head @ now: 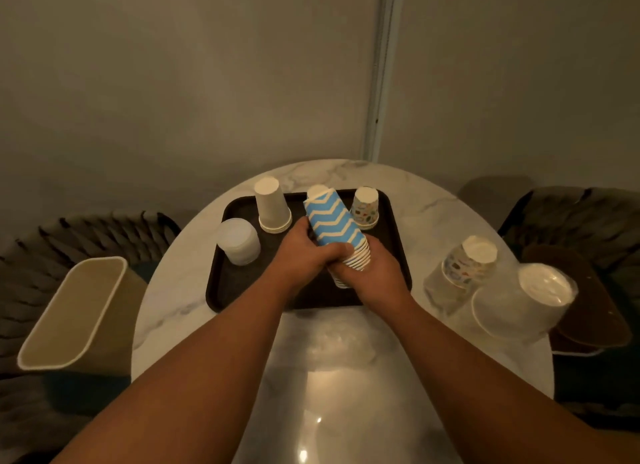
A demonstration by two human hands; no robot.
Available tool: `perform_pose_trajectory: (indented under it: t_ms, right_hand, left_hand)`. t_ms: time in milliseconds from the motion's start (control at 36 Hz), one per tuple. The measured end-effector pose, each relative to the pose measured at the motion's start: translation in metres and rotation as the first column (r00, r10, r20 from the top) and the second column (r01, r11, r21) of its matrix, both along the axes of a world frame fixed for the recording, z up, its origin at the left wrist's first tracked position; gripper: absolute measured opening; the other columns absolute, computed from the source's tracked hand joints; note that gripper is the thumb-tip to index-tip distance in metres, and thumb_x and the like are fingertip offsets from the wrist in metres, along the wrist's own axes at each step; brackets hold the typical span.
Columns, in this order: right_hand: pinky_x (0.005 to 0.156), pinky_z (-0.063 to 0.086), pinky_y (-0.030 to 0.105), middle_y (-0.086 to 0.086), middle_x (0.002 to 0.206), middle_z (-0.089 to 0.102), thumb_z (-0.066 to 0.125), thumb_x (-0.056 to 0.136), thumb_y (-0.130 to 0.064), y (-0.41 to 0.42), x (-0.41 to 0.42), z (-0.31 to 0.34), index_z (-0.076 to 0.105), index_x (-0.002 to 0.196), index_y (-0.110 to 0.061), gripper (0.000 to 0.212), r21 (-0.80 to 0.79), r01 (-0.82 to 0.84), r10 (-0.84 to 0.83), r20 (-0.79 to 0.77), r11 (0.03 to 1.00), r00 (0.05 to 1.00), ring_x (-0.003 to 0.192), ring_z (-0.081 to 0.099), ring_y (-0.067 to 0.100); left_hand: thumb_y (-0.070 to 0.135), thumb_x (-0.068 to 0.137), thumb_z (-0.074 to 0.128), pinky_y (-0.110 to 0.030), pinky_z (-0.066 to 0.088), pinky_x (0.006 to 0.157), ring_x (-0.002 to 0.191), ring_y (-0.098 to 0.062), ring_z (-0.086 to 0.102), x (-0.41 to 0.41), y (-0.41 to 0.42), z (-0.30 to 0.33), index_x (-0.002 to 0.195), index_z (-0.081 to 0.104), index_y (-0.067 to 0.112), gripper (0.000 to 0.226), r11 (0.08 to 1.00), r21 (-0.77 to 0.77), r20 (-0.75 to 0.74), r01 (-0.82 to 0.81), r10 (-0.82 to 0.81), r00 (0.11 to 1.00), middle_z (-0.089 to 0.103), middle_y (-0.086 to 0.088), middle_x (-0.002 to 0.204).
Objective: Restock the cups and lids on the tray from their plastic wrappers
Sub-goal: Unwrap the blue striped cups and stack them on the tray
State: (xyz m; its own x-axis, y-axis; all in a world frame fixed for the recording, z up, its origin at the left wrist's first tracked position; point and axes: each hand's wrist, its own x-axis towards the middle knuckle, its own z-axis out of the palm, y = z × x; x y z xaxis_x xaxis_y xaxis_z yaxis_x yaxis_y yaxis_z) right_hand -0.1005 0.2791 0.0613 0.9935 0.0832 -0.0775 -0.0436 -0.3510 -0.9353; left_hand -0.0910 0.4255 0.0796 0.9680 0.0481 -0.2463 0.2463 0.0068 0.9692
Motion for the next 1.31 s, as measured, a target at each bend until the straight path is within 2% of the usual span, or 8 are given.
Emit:
perform_pose_trajectory:
  t_ms: [111,250,611,750,972,1083,1250,1306]
  right_hand:
    - [0.081,0.055,0.03,-0.007,0.106,0.067,0.086,0.069,-0.037,0.012,0.01,-0.003,0.059,0.124,-0.024,0.062,-0.025,-0.005,0.003,-0.043,1.0,0.999,0.095,0.066,0.011]
    - [0.065,0.046,0.01,-0.012,0.1,0.068,0.086,0.071,-0.035,0.022,0.021,-0.004,0.06,0.11,-0.031,0.046,-0.048,-0.059,0.056,-0.067,0.997,0.996,0.084,0.063,-0.003]
    - [0.081,0.057,0.029,-0.006,0.11,0.069,0.086,0.067,-0.045,0.026,0.037,-0.022,0.059,0.124,-0.021,0.068,-0.044,-0.036,0.031,-0.111,0.998,0.993,0.092,0.067,0.007]
    - [0.076,0.053,0.019,-0.007,0.108,0.069,0.087,0.067,-0.042,0.02,0.037,-0.021,0.06,0.123,-0.021,0.066,-0.016,-0.044,0.042,-0.12,0.999,0.992,0.092,0.066,0.004]
    - [0.086,0.058,0.033,-0.005,0.106,0.071,0.087,0.066,-0.045,0.02,0.041,-0.024,0.061,0.12,-0.019,0.065,-0.016,-0.055,0.052,-0.142,0.998,0.988,0.093,0.068,0.007]
    - [0.075,0.053,0.019,-0.009,0.097,0.068,0.086,0.069,-0.038,0.02,0.037,-0.02,0.06,0.107,-0.022,0.049,-0.087,-0.104,0.09,-0.152,0.991,0.984,0.086,0.064,0.001]
    - [0.073,0.053,0.019,-0.006,0.103,0.072,0.087,0.069,-0.038,0.025,0.024,-0.036,0.064,0.108,-0.023,0.047,-0.014,-0.07,0.066,-0.22,0.997,0.973,0.087,0.067,0.003]
    - [0.078,0.057,0.026,-0.005,0.103,0.073,0.087,0.068,-0.039,0.023,0.023,-0.04,0.065,0.108,-0.025,0.047,-0.002,-0.073,0.07,-0.23,0.997,0.971,0.088,0.069,0.004]
  left_hand:
    - [0.009,0.074,0.084,-0.043,0.056,0.093,0.106,-0.018,0.069,0.01,0.014,-0.006,0.127,0.053,0.018,0.063,0.997,-0.077,-0.032,-0.002,-0.001,0.999,0.068,-0.003,0.121]
    - [0.012,0.073,0.085,-0.043,0.055,0.095,0.108,-0.017,0.068,0.017,0.025,-0.016,0.12,0.053,0.026,0.058,0.996,-0.085,-0.035,-0.011,0.008,0.999,0.067,-0.001,0.122]
    - [0.016,0.069,0.088,-0.038,0.057,0.092,0.105,-0.011,0.068,0.026,0.022,-0.026,0.119,0.053,0.025,0.062,0.994,0.006,0.018,-0.112,0.111,0.994,0.067,0.004,0.119]
    - [0.004,0.07,0.085,-0.038,0.058,0.088,0.101,-0.015,0.07,0.026,0.019,-0.026,0.12,0.054,0.019,0.06,0.984,-0.115,-0.029,-0.133,0.13,0.991,0.069,-0.001,0.117]
    - [0.005,0.074,0.08,-0.044,0.057,0.089,0.102,-0.022,0.071,0.028,0.011,-0.034,0.123,0.056,0.017,0.056,0.947,-0.269,-0.084,-0.178,0.161,0.983,0.069,-0.008,0.118]
    - [0.013,0.075,0.082,-0.045,0.058,0.087,0.1,-0.025,0.071,0.034,0.004,-0.036,0.126,0.054,0.015,0.058,0.901,-0.347,-0.113,-0.262,0.237,0.965,0.07,-0.01,0.116]
    - [0.015,0.081,0.078,-0.045,0.06,0.078,0.09,-0.024,0.074,0.047,0.012,-0.033,0.121,0.054,0.016,0.047,0.861,-0.307,-0.111,-0.406,0.391,0.914,0.071,-0.01,0.109]
    - [0.014,0.082,0.077,-0.041,0.061,0.074,0.089,-0.023,0.074,0.049,0.017,-0.03,0.122,0.054,0.015,0.047,0.874,-0.299,-0.099,-0.382,0.37,0.924,0.071,-0.01,0.108]
